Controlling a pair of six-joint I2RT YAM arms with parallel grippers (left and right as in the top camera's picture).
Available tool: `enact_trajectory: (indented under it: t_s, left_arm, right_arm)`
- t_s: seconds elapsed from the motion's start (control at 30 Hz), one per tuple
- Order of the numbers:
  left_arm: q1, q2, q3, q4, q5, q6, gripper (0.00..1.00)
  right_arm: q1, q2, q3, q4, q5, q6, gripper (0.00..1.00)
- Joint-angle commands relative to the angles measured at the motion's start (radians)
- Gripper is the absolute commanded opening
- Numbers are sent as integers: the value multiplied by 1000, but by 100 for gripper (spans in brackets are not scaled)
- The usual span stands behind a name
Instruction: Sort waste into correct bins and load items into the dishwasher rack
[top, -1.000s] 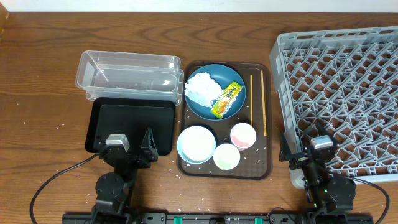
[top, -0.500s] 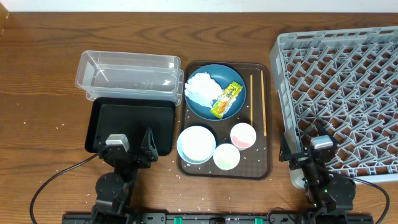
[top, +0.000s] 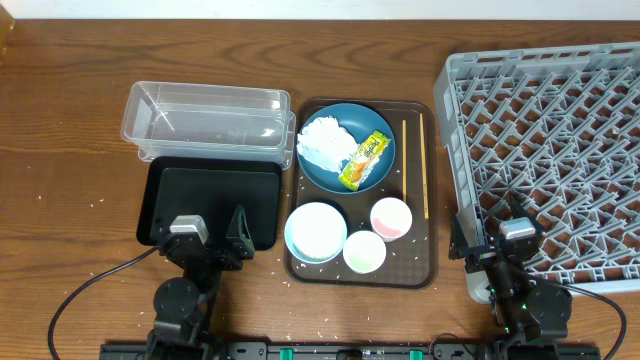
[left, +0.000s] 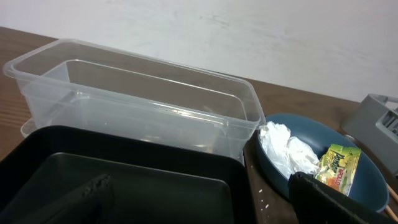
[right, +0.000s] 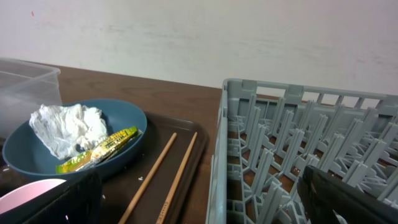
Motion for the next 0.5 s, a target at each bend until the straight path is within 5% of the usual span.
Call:
enact_trajectory:
  t_s: [0.0,0.47]
  left_arm:
    - [4,-7,-28,-10,-16,-9,91]
    - [4,-7,-28,2,2,-10,91]
  right_arm:
    - [-3,-5,-3,-2,5,4,99]
    - [-3,-5,-3,29,4,5,99]
